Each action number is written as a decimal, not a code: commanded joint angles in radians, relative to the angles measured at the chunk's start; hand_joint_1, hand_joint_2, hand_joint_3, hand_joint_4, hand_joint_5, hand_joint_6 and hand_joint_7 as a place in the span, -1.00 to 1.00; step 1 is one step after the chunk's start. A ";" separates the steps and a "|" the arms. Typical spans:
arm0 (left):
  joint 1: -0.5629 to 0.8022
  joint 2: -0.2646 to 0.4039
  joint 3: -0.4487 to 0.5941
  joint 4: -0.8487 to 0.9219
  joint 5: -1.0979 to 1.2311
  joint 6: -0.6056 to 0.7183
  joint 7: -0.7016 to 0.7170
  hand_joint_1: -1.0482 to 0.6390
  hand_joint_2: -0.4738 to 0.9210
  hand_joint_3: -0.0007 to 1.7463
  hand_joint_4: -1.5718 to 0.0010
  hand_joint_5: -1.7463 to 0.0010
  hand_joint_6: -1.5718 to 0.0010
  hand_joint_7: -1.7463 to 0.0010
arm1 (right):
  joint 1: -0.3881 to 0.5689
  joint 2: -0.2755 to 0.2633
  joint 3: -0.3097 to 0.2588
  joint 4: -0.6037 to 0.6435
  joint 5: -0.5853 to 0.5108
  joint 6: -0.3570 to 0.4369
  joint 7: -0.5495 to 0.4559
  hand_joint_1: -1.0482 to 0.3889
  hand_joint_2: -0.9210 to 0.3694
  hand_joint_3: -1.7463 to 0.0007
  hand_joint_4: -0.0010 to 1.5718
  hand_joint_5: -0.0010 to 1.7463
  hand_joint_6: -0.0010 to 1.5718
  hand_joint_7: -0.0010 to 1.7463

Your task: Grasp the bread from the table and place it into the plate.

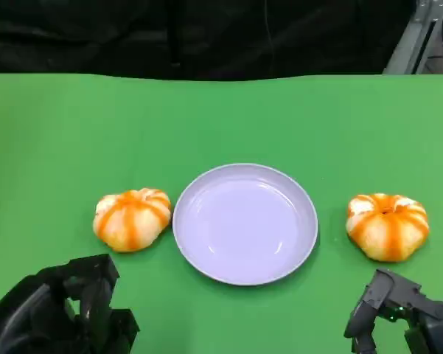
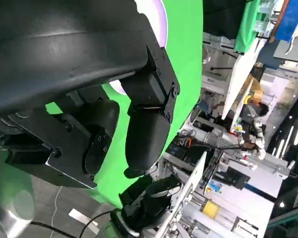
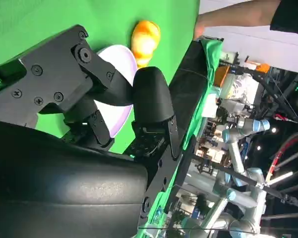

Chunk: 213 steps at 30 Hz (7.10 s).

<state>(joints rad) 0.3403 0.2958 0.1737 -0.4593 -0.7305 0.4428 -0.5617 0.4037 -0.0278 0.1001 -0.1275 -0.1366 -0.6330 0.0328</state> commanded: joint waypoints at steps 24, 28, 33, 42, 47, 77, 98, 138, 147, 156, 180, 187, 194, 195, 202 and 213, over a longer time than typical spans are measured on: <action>-0.003 0.014 0.003 0.004 0.003 -0.007 -0.011 0.52 0.65 0.81 -0.42 -1.00 -0.22 -1.00 | 0.003 -0.005 -0.006 -0.002 0.009 -0.008 -0.008 0.29 -0.32 -0.45 0.08 1.00 -0.05 0.80; -0.005 0.014 0.002 0.004 0.004 -0.007 -0.010 0.52 0.65 0.81 -0.42 -1.00 -0.22 -1.00 | 0.002 -0.006 -0.007 -0.005 0.010 -0.002 -0.006 0.29 -0.32 -0.45 0.08 1.00 -0.05 0.80; -0.006 0.014 0.002 0.005 0.004 -0.007 -0.010 0.52 0.64 0.83 -0.43 -1.00 -0.22 -1.00 | 0.002 -0.006 -0.007 -0.006 0.011 0.002 -0.006 0.29 -0.32 -0.45 0.07 1.00 -0.05 0.80; -0.002 0.010 0.002 0.006 0.005 -0.014 -0.012 0.50 0.61 0.84 -0.42 -1.00 -0.21 -1.00 | 0.006 -0.005 -0.004 -0.011 0.016 0.005 -0.004 0.30 -0.34 -0.42 0.07 1.00 -0.05 0.80; -0.002 0.010 0.002 0.006 0.005 -0.014 -0.012 0.50 0.60 0.84 -0.42 -1.00 -0.21 -1.00 | 0.006 -0.005 -0.004 -0.011 0.016 0.005 -0.004 0.30 -0.34 -0.41 0.07 1.00 -0.05 0.79; -0.296 0.135 -0.188 0.116 1.465 -0.715 0.414 -0.81 1.00 -0.90 0.68 0.50 0.23 0.96 | -0.028 -0.003 -0.017 0.010 0.013 0.023 -0.007 0.29 -0.37 -0.39 0.06 1.00 -0.05 0.81; -0.407 0.082 -0.302 0.309 1.638 -0.552 0.496 -0.80 1.00 -0.92 0.70 0.64 0.28 1.00 | -0.036 -0.009 -0.017 0.019 0.021 0.022 0.000 0.29 -0.38 -0.37 0.05 1.00 -0.06 0.81; -0.687 -0.041 -0.550 0.923 1.654 -0.257 0.732 -0.83 1.00 -0.82 0.72 0.89 0.43 1.00 | -0.025 0.001 -0.011 0.004 0.017 0.025 -0.009 0.30 -0.39 -0.37 0.04 1.00 -0.06 0.79; -0.727 -0.047 -0.571 1.030 1.599 -0.282 0.796 -0.80 1.00 -0.83 0.71 0.90 0.42 1.00 | -0.030 0.000 -0.012 0.012 0.022 0.016 -0.007 0.30 -0.40 -0.36 0.05 1.00 -0.05 0.79; -0.765 -0.077 -0.571 1.120 1.531 -0.326 0.873 -0.76 1.00 -0.89 0.69 0.90 0.40 0.99 | -0.024 0.003 -0.009 0.002 0.028 0.032 -0.004 0.30 -0.41 -0.35 0.05 1.00 -0.06 0.79; -0.803 -0.096 -0.583 1.271 1.471 -0.461 1.035 -0.15 0.84 -1.00 0.17 0.90 0.08 0.97 | -0.028 0.004 -0.011 0.012 0.014 0.017 -0.011 0.29 -0.39 -0.36 0.05 1.00 -0.05 0.79; -0.808 -0.095 -0.592 1.294 1.473 -0.463 1.052 -0.18 0.86 -1.00 0.13 0.94 0.06 0.98 | -0.032 0.004 -0.009 0.017 0.026 0.008 -0.007 0.32 -0.41 -0.36 0.04 1.00 -0.05 0.78; -0.820 -0.098 -0.596 1.333 1.468 -0.464 1.052 -0.35 0.91 -0.99 0.18 0.98 0.10 1.00 | -0.028 0.004 -0.011 0.011 0.015 0.015 -0.011 0.30 -0.40 -0.36 0.04 1.00 -0.05 0.78; -0.821 -0.099 -0.597 1.333 1.468 -0.459 1.051 -0.37 0.92 -0.99 0.19 0.99 0.11 1.00 | -0.027 0.004 -0.011 0.010 0.014 0.017 -0.012 0.30 -0.40 -0.36 0.04 1.00 -0.05 0.78; -0.828 -0.109 -0.612 1.315 1.474 -0.368 1.000 -0.61 1.00 -0.98 0.31 0.99 0.17 1.00 | -0.027 0.005 -0.010 0.010 0.021 0.013 -0.009 0.30 -0.40 -0.36 0.05 1.00 -0.05 0.79; -0.828 -0.120 -0.616 1.316 1.464 -0.338 0.976 -0.74 1.00 -0.93 0.48 1.00 0.26 1.00 | -0.022 0.003 -0.009 -0.001 0.027 0.018 -0.006 0.31 -0.41 -0.36 0.05 1.00 -0.06 0.79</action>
<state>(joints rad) -0.4915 0.1619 -0.4448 0.8435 0.7473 0.0837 0.4372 0.3768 -0.0190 0.0934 -0.1153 -0.1230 -0.6122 0.0280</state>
